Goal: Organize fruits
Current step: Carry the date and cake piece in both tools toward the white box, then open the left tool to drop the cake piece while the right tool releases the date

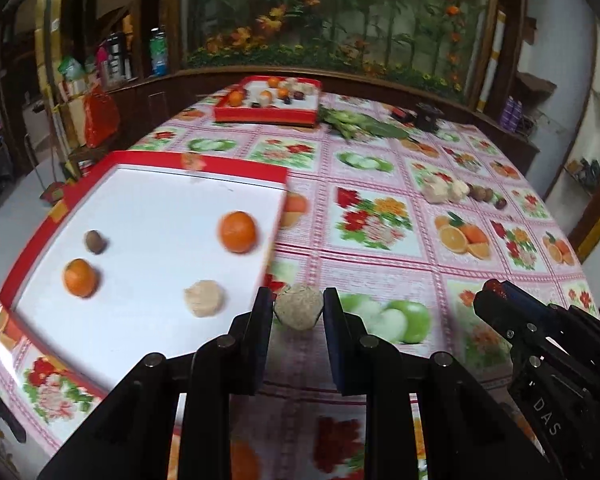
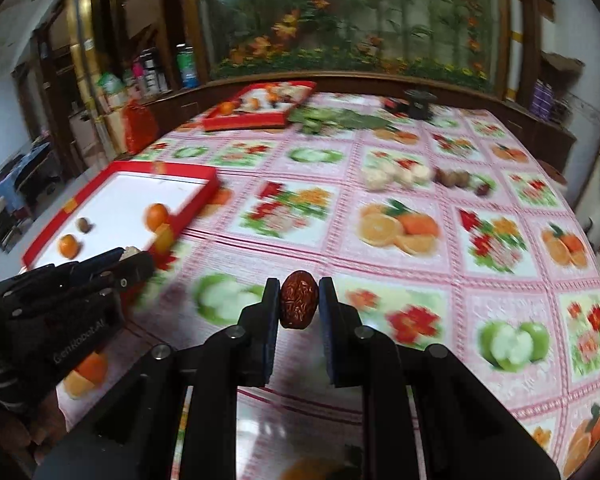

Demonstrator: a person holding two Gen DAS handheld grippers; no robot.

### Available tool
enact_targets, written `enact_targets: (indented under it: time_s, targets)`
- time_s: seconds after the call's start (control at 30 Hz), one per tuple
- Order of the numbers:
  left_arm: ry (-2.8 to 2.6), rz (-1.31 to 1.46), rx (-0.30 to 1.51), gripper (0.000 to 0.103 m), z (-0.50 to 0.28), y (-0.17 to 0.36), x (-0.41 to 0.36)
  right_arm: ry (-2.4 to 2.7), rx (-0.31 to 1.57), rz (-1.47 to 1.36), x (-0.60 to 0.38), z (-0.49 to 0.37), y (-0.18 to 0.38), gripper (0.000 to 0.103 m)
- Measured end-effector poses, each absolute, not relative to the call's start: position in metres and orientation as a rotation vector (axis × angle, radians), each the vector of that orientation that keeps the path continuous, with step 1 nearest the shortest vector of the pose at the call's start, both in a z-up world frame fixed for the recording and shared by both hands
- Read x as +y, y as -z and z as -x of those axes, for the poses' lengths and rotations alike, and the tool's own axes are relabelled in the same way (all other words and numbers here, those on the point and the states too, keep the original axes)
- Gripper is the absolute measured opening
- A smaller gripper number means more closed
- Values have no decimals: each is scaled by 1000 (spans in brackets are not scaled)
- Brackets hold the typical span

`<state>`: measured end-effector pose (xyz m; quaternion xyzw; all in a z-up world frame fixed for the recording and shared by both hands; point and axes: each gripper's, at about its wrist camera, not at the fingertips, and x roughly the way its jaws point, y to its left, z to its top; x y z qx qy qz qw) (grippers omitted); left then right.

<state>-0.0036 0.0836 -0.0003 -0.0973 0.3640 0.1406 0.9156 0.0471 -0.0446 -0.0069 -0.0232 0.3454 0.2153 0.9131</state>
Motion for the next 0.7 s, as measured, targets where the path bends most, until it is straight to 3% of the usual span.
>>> enact_targets:
  time_s: [0.4, 0.7]
  targets:
    - [-532, 355, 759, 24, 28, 7, 196, -716, 696, 130, 74, -51, -10, 21]
    - [-535, 346, 770, 24, 22, 11, 210, -786, 719, 182, 130, -72, 1, 21]
